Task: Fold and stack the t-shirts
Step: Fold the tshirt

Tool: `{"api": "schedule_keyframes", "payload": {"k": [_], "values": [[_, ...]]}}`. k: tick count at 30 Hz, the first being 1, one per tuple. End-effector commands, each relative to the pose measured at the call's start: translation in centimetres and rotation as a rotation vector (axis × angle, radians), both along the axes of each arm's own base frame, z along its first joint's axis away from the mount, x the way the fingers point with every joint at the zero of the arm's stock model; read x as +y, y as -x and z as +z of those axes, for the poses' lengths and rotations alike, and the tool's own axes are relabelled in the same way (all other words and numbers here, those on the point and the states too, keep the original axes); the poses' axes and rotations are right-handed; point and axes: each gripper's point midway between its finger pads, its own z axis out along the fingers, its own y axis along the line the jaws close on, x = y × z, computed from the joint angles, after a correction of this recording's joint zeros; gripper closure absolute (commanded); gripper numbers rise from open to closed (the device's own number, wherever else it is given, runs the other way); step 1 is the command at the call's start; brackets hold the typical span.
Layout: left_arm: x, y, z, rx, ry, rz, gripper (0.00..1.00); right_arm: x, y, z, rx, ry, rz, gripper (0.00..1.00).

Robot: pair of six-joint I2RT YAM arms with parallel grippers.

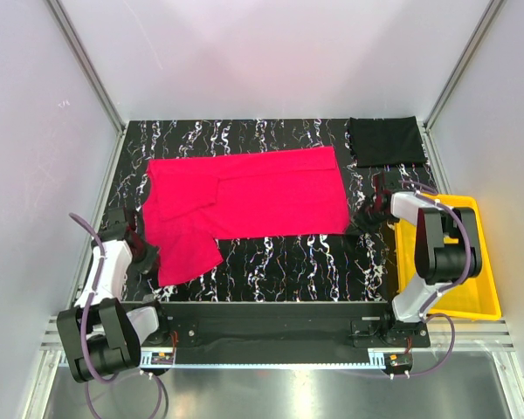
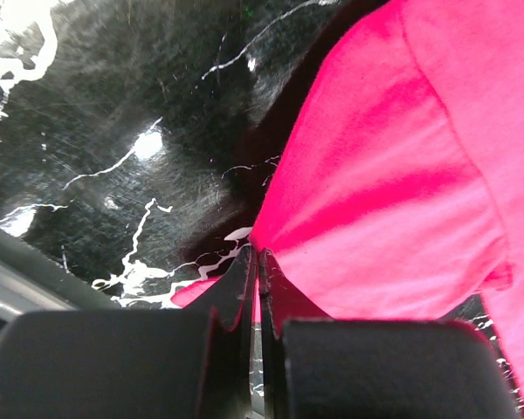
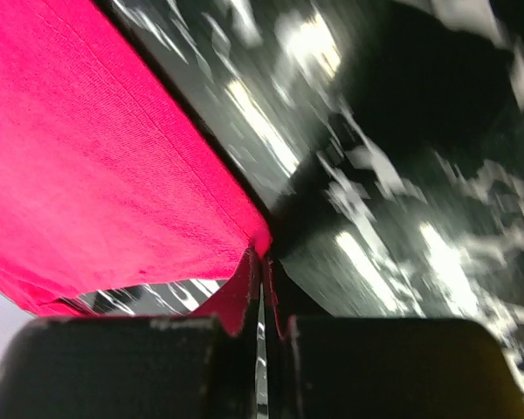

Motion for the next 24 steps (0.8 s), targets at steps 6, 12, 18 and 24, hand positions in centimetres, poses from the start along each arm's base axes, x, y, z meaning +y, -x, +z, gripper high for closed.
{"api": "schedule_keyframes", "payload": {"k": [6, 12, 18, 24], "values": [[-1.3, -3.1, 2.8, -0.15, 0.056, -0.124, 1.0, -0.9, 2.5, 1.1, -0.001, 0.056, 0.027, 1.0], [-3.1, -7.2, 5.8, -0.284, 0.076, -0.324, 1.0, -0.6, -0.7, 3.9, -0.071, 0.045, 0.051, 1.0], [-2.1, -14.0, 11.4, -0.42, 0.006, -0.391, 1.0, -0.7, -4.5, 5.9, -0.121, 0.059, 0.075, 1.0], [-1.1, -21.5, 13.2, -0.485, 0.01, -0.406, 1.0, -0.7, -8.6, 5.8, -0.125, 0.059, 0.089, 1.0]]}}
